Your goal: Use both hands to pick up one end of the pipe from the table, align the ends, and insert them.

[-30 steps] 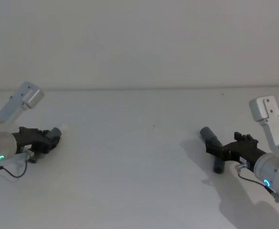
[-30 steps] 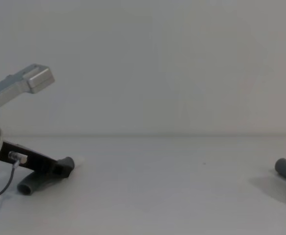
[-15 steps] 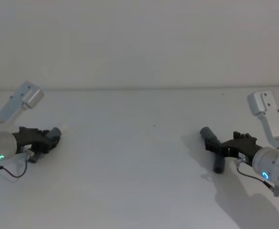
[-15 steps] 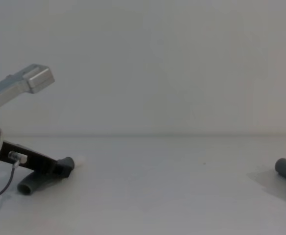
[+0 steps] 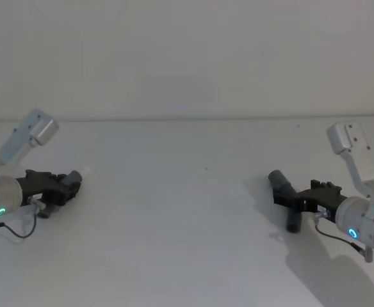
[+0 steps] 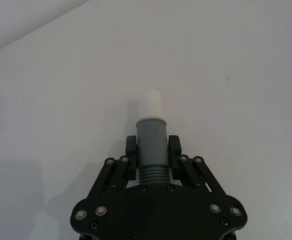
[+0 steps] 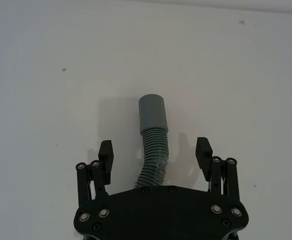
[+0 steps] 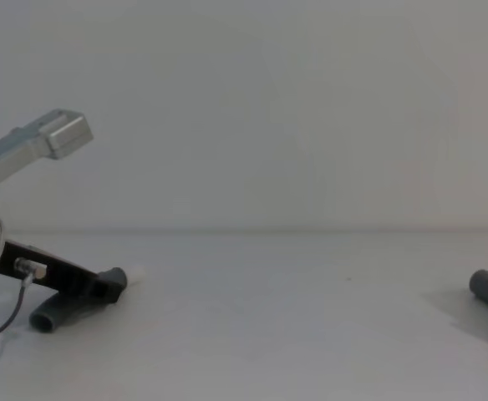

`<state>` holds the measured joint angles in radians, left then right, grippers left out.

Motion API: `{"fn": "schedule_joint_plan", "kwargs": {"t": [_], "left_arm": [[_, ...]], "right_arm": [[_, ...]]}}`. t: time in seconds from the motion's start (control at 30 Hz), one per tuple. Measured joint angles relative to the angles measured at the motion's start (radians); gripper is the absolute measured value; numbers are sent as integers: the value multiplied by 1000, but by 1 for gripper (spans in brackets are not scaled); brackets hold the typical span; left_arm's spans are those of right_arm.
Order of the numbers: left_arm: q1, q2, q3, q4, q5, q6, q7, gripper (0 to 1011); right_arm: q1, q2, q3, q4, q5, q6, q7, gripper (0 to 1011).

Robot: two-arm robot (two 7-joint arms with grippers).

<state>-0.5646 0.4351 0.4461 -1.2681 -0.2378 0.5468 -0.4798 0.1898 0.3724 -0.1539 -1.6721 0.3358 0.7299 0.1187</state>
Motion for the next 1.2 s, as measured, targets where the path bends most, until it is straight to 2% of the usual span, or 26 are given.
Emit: {"fn": "schedule_joint_plan", "kwargs": {"t": [1.2], "left_arm": [[0, 0, 0, 0, 0, 0, 0, 332]], "right_arm": [[17, -39, -11, 27, -38, 60, -15, 1002]]}}
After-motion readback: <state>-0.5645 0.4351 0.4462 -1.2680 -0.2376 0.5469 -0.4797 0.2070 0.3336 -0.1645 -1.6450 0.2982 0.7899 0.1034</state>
